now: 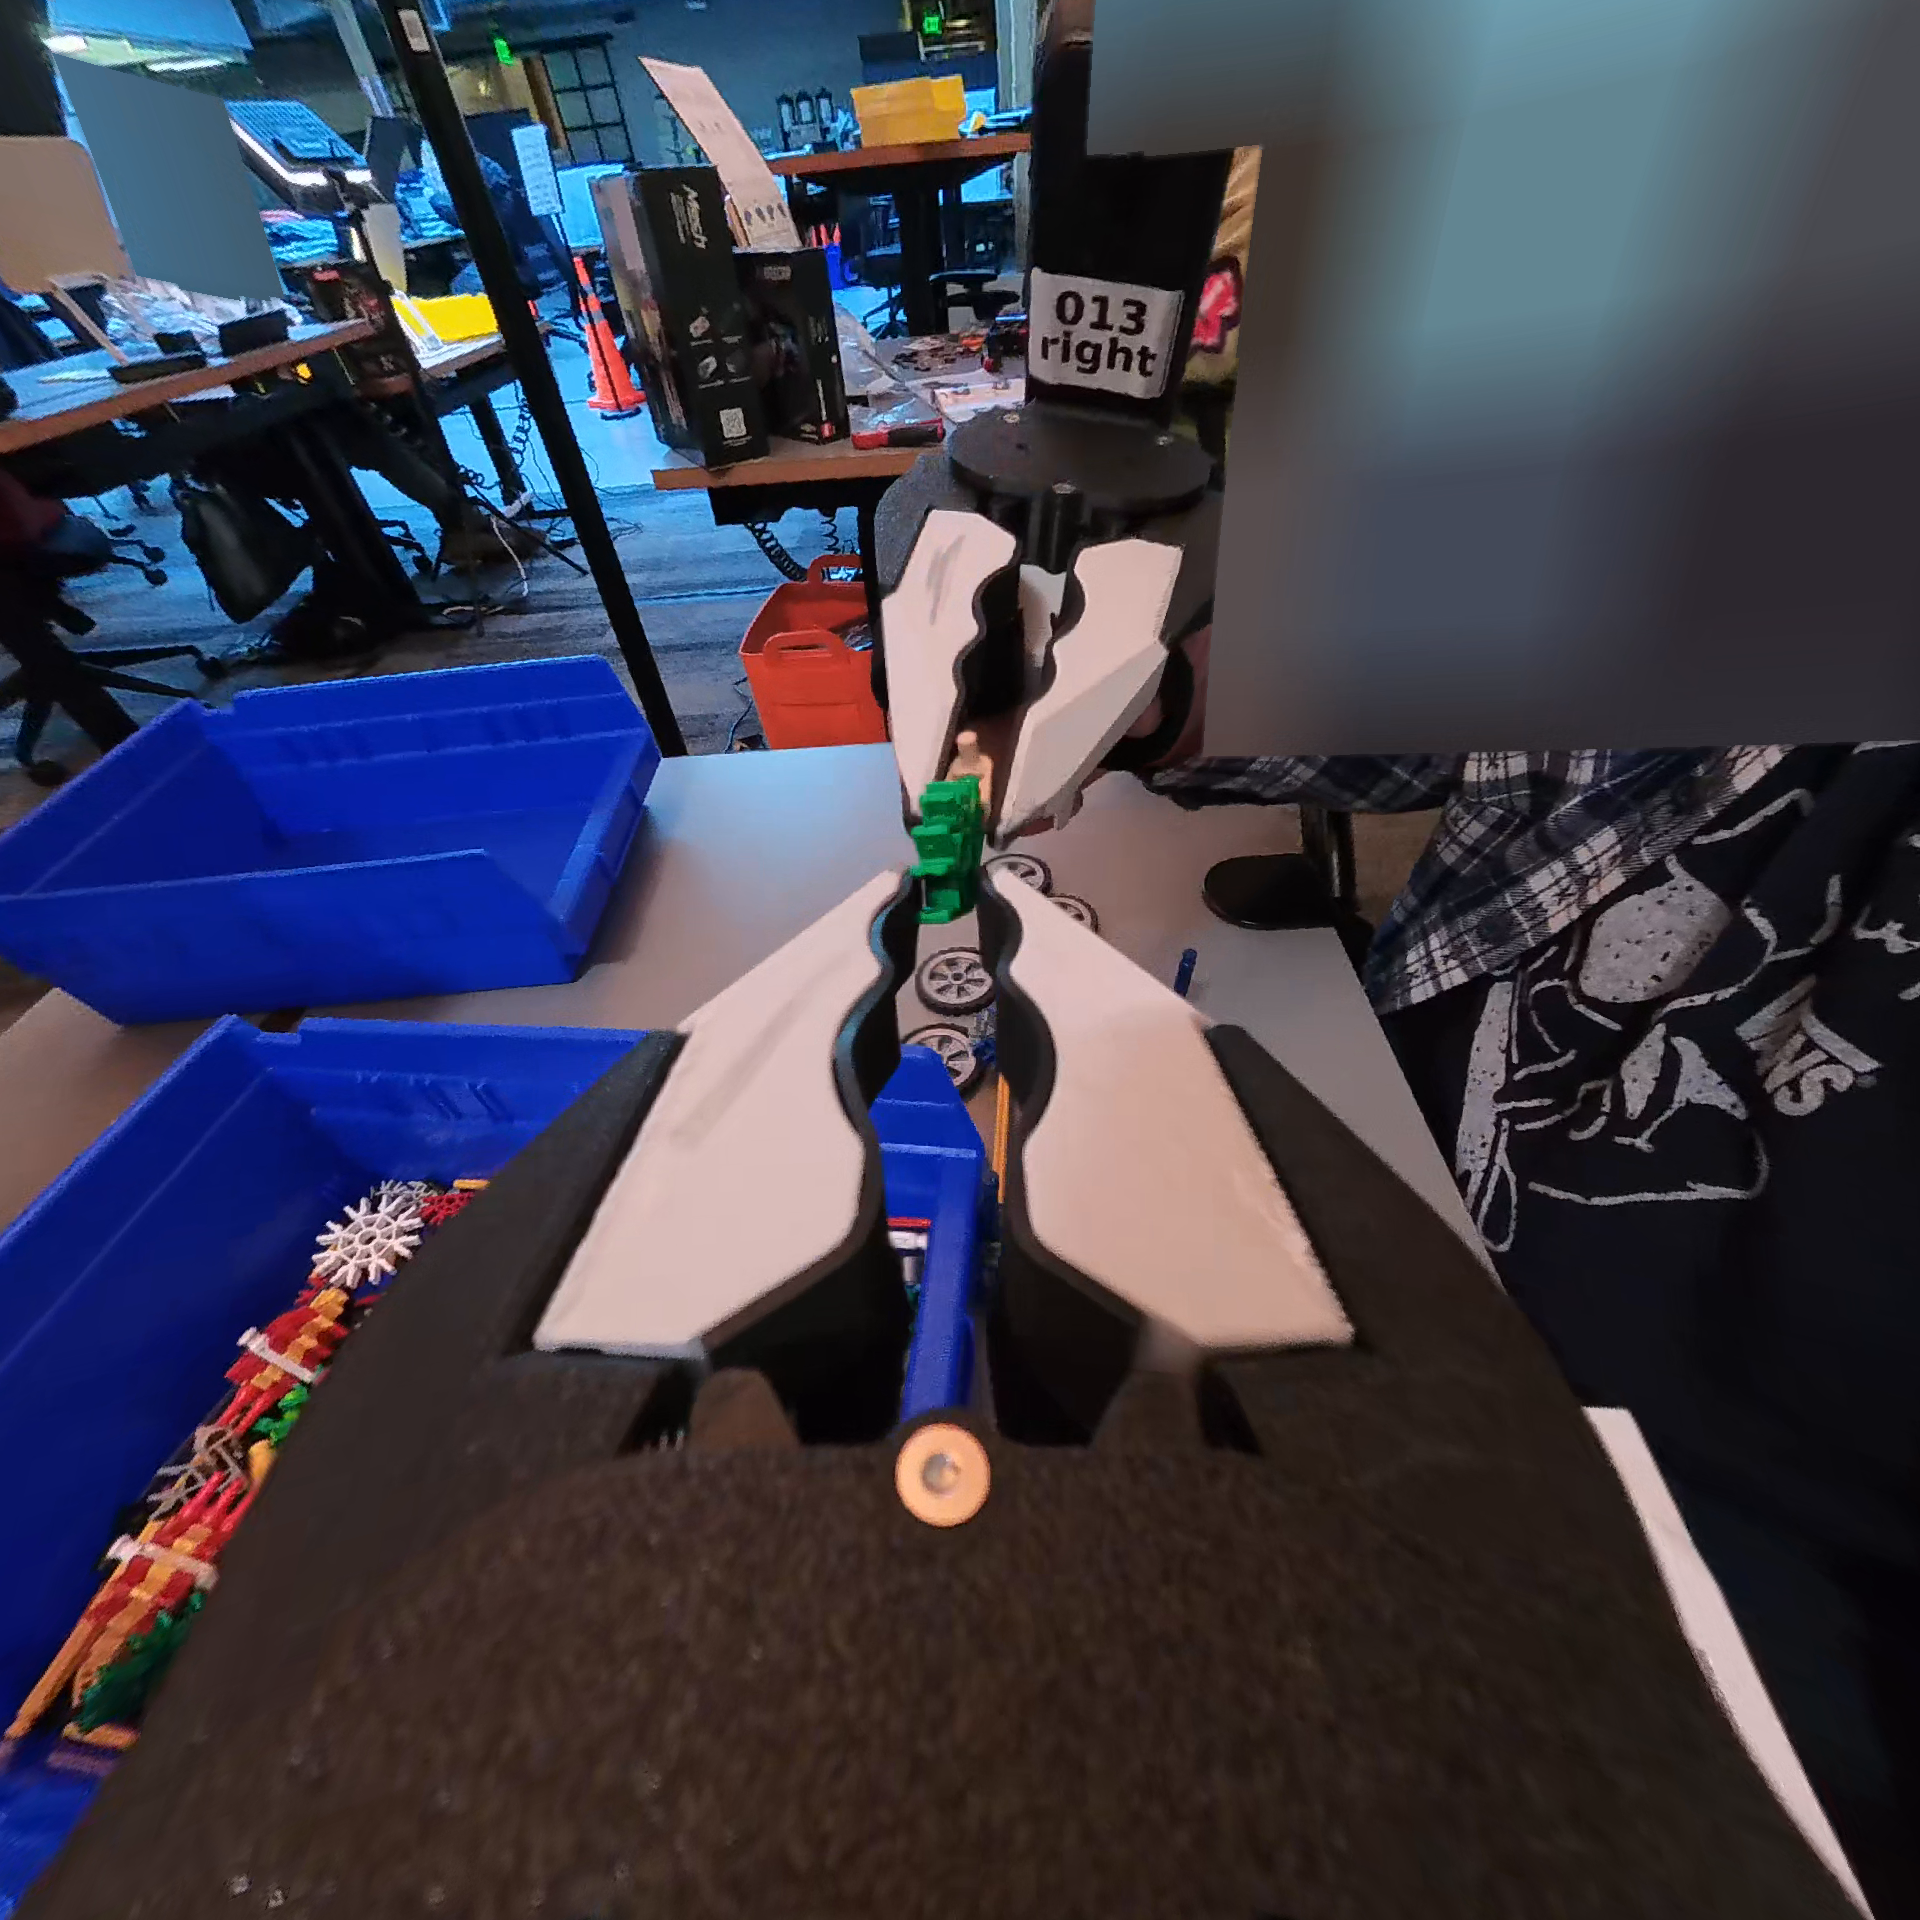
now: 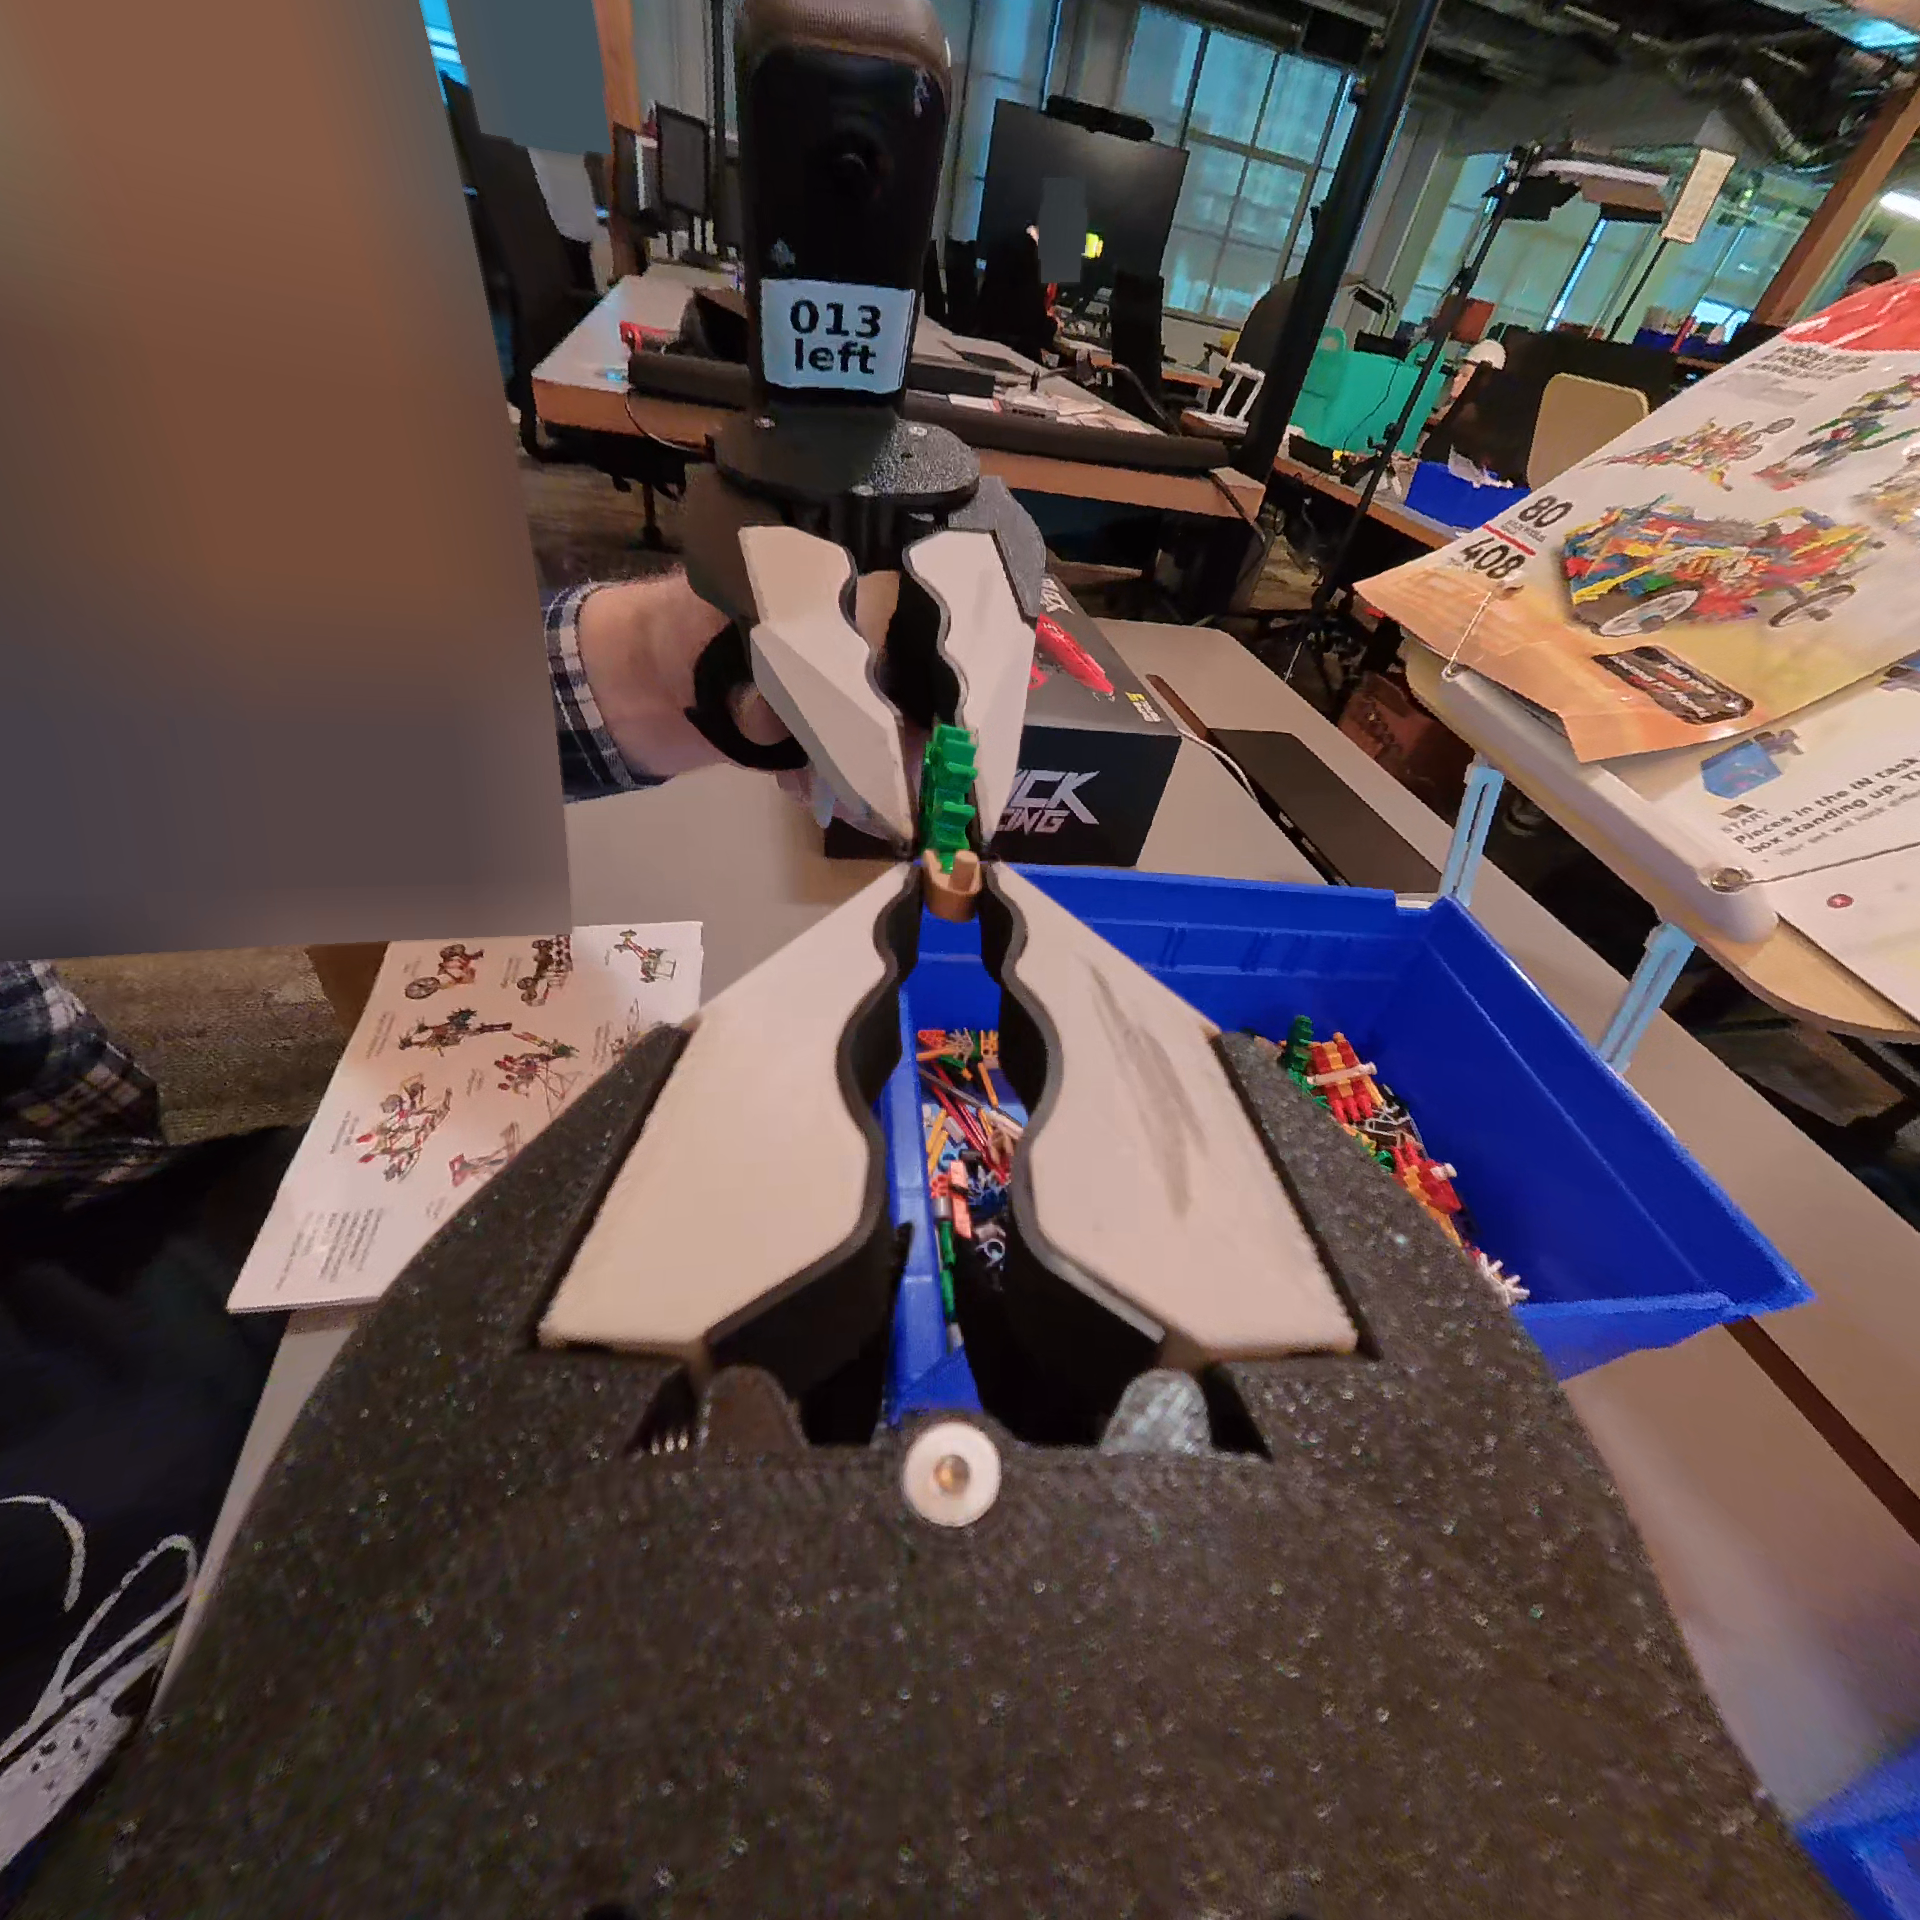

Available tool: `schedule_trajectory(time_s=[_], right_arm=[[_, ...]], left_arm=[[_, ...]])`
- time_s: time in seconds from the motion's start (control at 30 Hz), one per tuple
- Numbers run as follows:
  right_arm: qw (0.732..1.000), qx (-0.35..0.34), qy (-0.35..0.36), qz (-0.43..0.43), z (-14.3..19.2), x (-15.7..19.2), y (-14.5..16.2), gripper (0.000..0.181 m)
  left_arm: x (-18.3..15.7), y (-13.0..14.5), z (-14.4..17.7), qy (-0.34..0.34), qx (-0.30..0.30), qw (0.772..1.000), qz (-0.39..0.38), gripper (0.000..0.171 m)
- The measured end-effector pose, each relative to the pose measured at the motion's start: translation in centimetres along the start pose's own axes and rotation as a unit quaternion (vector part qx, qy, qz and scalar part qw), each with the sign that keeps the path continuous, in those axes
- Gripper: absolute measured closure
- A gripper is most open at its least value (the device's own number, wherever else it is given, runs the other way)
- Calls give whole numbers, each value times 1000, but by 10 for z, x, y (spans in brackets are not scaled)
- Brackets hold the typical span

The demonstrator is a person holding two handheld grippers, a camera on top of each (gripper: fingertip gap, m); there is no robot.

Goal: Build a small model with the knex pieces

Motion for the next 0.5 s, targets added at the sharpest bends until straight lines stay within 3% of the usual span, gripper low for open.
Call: schedule_trajectory(time_s=[0.5], right_arm=[[999, 3, -24, -35, -9, -10, 9, 166]], left_arm=[[5, 8, 0, 8, 4, 1000, -13, 168]])
Point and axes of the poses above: each gripper's, where its closed fingertips meet, z back along the fingers, y out of its underside, x = y × z across the jaws, the point moved 7 cm from there along z, back along the fingers, and after that the axes turned 7 degrees about x, right-handed, at the moved point
